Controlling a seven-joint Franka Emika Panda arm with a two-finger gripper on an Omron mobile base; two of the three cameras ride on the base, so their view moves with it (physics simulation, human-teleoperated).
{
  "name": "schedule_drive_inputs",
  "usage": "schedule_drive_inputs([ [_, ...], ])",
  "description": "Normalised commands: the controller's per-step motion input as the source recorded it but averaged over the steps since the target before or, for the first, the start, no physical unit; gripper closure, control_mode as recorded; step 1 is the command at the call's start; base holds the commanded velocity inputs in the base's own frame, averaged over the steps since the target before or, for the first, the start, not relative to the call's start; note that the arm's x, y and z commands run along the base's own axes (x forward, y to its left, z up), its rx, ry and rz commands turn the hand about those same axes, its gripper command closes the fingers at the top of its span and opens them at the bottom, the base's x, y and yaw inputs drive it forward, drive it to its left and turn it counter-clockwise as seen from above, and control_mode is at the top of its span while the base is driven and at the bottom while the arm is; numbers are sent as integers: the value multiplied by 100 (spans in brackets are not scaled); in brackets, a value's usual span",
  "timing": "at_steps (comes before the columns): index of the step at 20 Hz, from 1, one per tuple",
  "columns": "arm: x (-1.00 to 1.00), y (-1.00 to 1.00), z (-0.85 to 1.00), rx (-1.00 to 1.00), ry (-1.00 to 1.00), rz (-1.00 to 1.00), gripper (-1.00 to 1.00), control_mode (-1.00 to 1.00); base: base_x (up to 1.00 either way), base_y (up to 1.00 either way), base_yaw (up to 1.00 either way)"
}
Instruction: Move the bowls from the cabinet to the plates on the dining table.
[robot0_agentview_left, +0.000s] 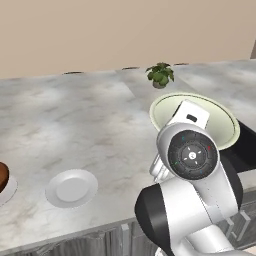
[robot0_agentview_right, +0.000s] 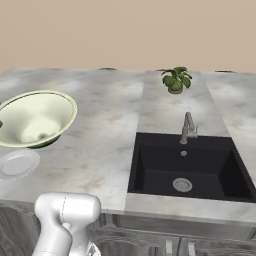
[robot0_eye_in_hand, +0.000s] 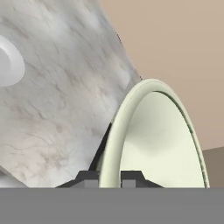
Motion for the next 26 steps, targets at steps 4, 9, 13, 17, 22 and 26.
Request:
schedule_drive_inputs([
  [4,0,0,0,0,0,0,100,100,0,0,0],
  [9,0,0,0,0,0,0,100,100,0,8,0],
  [13,0,0,0,0,0,0,100,100,0,35,0],
  [17,0,0,0,0,0,0,100,100,0,14,0],
  [22,0,0,0,0,0,0,100,100,8,28,0],
  [26,0,0,0,0,0,0,100,100,0,0,0],
])
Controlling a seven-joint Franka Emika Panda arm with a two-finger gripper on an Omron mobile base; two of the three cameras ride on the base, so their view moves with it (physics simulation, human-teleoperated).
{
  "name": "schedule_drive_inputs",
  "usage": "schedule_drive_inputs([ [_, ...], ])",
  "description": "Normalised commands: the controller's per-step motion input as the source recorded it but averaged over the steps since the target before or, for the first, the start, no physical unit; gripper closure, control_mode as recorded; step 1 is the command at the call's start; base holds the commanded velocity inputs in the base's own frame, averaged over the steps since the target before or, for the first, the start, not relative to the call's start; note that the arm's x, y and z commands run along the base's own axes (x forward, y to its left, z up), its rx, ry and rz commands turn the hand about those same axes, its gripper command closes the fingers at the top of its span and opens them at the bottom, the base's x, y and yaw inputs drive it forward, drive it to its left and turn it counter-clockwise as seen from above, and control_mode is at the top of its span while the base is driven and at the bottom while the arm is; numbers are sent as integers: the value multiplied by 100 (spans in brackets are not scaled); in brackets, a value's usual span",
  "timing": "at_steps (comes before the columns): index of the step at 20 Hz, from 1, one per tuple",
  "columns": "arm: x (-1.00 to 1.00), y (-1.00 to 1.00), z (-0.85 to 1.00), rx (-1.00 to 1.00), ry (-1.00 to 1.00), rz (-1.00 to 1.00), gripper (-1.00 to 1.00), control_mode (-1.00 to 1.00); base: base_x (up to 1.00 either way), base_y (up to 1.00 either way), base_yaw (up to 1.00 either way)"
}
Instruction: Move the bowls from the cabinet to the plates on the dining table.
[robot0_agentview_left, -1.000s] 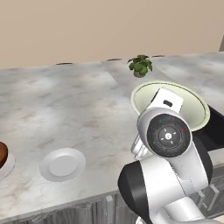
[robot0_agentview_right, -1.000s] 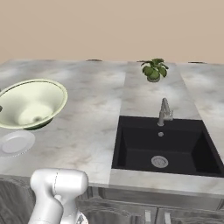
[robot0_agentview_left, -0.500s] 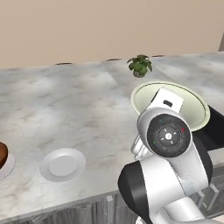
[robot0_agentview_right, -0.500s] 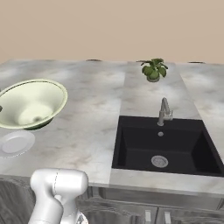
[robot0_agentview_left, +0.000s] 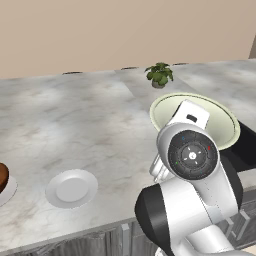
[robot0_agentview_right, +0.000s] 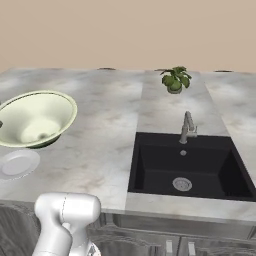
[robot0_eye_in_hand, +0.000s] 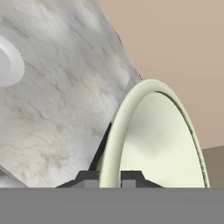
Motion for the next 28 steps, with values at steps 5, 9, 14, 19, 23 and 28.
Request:
schedule_drive_inputs([
  [5,0,0,0,0,0,0,100,100,27,0,0],
  [9,0,0,0,0,0,0,100,100,22,0,0],
  [14,0,0,0,0,0,0,100,100,3,0,0],
  [19,0,0,0,0,0,0,100,100,0,0,0],
  [23,2,11,-2,0,0,0,100,-100,0,0,0],
  [28,27,71,-25,0,0,0,100,-100,0,0,0],
])
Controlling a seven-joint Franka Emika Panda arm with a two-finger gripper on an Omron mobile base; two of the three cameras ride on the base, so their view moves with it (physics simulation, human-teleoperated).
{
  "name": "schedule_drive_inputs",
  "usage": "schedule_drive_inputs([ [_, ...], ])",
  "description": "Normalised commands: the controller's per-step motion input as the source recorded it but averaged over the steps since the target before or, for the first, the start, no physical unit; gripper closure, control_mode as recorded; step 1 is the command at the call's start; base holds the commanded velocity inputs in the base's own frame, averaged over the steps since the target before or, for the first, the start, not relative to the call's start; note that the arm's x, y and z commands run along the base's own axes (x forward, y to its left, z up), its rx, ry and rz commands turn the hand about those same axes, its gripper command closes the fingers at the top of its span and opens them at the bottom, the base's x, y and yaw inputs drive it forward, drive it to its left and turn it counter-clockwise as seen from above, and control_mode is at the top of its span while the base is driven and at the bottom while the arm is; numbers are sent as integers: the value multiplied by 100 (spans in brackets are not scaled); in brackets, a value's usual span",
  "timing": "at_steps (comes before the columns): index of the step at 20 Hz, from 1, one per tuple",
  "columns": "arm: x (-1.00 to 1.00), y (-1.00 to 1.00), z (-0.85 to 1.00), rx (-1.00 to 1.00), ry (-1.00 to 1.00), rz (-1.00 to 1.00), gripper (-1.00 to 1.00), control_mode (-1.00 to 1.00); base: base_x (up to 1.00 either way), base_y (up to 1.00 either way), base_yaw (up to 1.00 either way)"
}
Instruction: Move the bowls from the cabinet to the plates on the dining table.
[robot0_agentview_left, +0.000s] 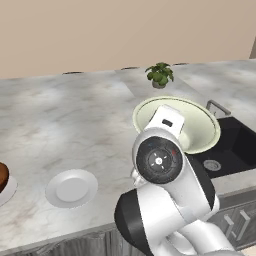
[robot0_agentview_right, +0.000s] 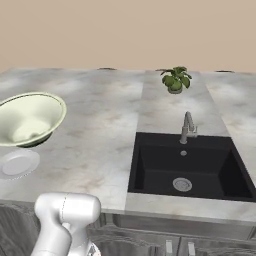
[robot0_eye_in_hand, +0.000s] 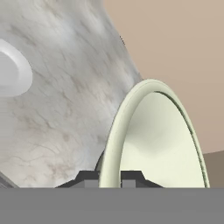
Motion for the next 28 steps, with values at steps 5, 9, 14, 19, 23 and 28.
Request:
schedule_drive_inputs([
  [5,41,54,-15,4,1,3,100,-100,0,0,0],
  [9,13,2,0,11,14,17,100,-100,0,0,0],
  [14,19,-2,0,1,3,8,100,-100,0,0,0],
  [19,0,39,-8,0,3,11,100,-100,0,0,0],
  [23,3,62,-43,0,2,13,100,-100,0,0,0],
  [28,5,56,-21,1,11,13,100,-100,0,0,0],
])
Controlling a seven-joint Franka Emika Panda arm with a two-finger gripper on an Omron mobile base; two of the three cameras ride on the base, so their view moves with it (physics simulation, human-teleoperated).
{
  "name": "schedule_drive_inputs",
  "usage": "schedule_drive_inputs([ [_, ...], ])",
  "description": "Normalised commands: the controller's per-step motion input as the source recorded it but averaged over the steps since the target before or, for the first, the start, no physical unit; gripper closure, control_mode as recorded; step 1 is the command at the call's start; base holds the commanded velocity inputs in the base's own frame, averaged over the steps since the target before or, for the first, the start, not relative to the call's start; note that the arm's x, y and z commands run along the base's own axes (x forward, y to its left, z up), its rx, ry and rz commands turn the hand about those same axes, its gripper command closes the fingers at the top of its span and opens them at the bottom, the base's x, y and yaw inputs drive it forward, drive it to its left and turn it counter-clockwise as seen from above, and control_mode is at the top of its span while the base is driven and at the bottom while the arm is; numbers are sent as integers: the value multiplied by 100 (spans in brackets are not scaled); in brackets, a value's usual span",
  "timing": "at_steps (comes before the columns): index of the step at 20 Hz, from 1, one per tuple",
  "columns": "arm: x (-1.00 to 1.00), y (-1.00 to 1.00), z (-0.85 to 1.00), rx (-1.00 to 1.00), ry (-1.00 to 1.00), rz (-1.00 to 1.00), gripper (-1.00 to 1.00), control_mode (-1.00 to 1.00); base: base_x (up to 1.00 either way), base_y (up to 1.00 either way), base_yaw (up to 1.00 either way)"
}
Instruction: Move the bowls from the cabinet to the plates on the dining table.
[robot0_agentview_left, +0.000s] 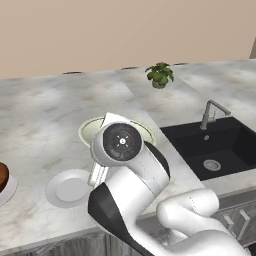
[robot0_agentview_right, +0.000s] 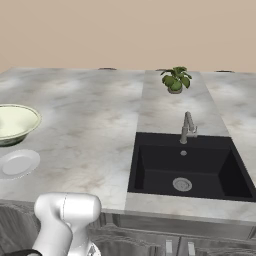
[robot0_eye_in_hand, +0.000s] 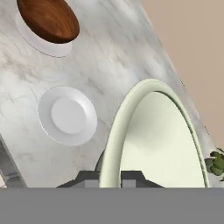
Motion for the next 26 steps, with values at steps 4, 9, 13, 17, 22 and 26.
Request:
schedule_drive_inputs([
  [4,17,38,-28,1,13,15,100,-100,0,0,0],
  [9,2,37,-63,0,4,11,100,-100,0,0,0],
  [13,0,29,-66,0,0,10,100,-100,0,0,0],
  [17,3,7,-24,0,0,5,100,-100,0,0,0],
  [22,17,0,0,0,5,2,100,-100,0,0,0],
  [26,4,4,0,0,14,0,100,-100,0,0,0],
])
